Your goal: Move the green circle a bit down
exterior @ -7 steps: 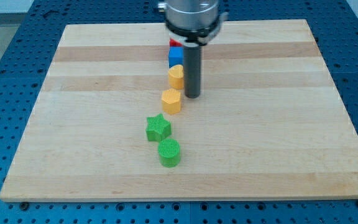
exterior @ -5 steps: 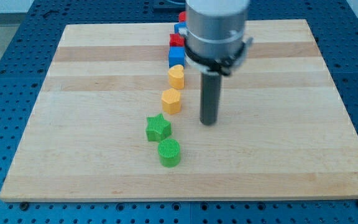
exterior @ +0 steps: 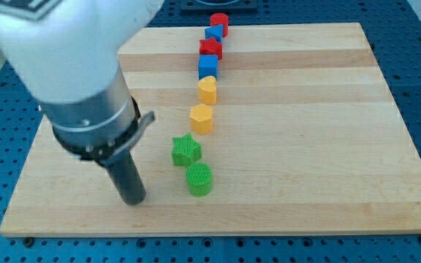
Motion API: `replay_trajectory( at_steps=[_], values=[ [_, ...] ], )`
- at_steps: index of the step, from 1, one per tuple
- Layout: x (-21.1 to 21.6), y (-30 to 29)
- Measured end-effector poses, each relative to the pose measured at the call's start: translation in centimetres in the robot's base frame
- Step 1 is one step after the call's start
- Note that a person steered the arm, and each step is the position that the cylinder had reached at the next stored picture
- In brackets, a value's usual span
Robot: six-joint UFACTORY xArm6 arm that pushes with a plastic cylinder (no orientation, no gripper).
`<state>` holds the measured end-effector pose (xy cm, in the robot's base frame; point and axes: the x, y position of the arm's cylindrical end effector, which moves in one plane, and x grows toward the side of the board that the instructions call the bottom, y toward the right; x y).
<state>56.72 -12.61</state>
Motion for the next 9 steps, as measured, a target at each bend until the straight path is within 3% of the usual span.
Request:
replay_trajectory(
  at_steps=[2, 3, 5, 8, 9],
  values=[
    [-2.4, 7.3],
    [-3.6, 7.6],
    [-2.1, 9.6],
    [-1.7, 9.0],
    [-1.7, 3.2]
  ],
)
